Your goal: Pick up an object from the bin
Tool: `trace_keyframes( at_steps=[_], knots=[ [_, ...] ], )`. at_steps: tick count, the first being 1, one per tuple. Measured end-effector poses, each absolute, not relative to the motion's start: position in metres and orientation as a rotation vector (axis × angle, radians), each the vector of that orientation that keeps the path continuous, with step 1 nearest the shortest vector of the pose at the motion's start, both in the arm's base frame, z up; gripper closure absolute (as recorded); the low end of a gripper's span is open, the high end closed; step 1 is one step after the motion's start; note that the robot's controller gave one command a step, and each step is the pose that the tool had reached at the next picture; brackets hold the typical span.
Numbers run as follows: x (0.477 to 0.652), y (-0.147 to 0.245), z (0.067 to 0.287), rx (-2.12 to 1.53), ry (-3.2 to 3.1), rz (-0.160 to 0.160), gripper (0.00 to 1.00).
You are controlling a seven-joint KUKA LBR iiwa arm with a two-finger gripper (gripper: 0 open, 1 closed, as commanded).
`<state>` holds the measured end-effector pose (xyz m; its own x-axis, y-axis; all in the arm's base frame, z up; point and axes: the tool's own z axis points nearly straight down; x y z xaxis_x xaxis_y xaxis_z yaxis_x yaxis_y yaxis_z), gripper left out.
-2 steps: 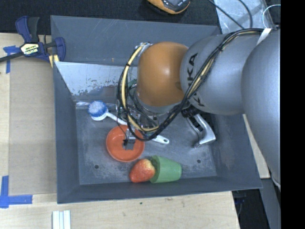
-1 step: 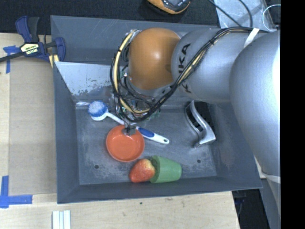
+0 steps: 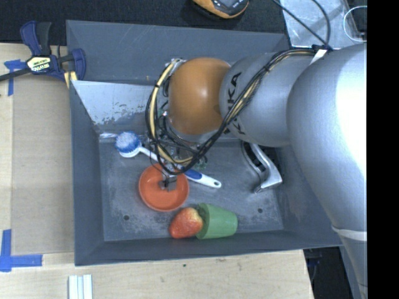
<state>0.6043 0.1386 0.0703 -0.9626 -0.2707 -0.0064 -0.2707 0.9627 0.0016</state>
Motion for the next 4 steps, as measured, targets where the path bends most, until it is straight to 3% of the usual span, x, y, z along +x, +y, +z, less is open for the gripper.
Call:
trace_keyframes(
  at_steps=[1,4],
  knots=[
    [0.5983,0.1431,0.071,-0.745,3.041,0.001,1.0],
    [0.5983,0.143,0.074,-0.741,3.04,0.002,1.0]
  ],
)
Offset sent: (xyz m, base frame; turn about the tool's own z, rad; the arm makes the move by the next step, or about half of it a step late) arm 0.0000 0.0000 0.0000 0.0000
